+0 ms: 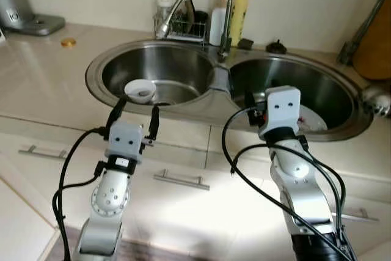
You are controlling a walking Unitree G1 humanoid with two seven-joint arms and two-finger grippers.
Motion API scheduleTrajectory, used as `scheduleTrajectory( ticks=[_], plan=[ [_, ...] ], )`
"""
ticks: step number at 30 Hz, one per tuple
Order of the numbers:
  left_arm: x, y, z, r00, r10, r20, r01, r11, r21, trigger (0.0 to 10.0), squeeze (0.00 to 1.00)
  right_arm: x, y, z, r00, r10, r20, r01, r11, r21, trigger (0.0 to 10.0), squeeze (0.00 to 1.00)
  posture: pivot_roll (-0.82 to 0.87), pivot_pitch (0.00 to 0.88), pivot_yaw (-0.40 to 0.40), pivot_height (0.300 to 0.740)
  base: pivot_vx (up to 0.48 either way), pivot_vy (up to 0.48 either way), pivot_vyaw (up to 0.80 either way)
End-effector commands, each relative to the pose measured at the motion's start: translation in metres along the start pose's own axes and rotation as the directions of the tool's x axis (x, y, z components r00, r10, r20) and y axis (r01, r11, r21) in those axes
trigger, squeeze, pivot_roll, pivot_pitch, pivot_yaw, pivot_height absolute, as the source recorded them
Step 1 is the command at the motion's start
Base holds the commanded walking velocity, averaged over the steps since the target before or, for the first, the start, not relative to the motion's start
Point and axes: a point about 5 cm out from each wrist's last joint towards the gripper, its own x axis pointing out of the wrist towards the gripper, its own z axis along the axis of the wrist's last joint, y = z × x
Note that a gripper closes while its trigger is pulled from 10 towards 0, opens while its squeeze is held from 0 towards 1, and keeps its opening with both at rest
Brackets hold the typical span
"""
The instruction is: Kitchen organization
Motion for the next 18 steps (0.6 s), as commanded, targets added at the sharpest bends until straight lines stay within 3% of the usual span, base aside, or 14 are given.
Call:
scheduleTrajectory(
  ticks=[1, 3, 9, 18],
  plan=[
    [0.0012, 0.0069, 0.0016, 1.000, 0.008, 0.007, -0.008, 1.000, 0.022, 10.0, 0.00, 0.0016, 0.0021, 0.0084, 0.999, -0.007, 0.031, 0.007, 1.000, 0.000, 10.0, 0.00, 0.09, 0.000, -0.034, 0.740, 0.000, 0.480, 0.00],
    [0.0013, 0.0071, 0.0016, 1.000, 0.009, 0.007, -0.009, 1.000, 0.024, 10.0, 0.00, 0.0018, 0.0011, 0.0078, 1.000, -0.014, 0.026, 0.014, 1.000, -0.001, 10.0, 0.00, 0.09, 0.000, -0.035, 0.740, 0.000, 0.480, 0.00],
    [0.0013, 0.0066, 0.0022, 1.000, 0.009, 0.013, -0.009, 0.999, 0.035, 10.0, 0.00, 0.0027, -0.0018, 0.0054, 0.999, -0.035, 0.008, 0.035, 0.999, -0.007, 10.0, 0.00, 0.09, 0.000, -0.036, 0.740, 0.000, 0.000, -0.07],
    [0.0004, 0.0059, 0.0025, 1.000, 0.008, 0.017, -0.009, 0.999, 0.039, 10.0, 0.00, 0.0017, -0.0038, 0.0054, 0.999, -0.047, 0.009, 0.047, 0.999, -0.007, 10.0, 0.00, 0.09, 0.000, -0.036, 0.740, 0.000, 0.000, -0.75]
  ],
)
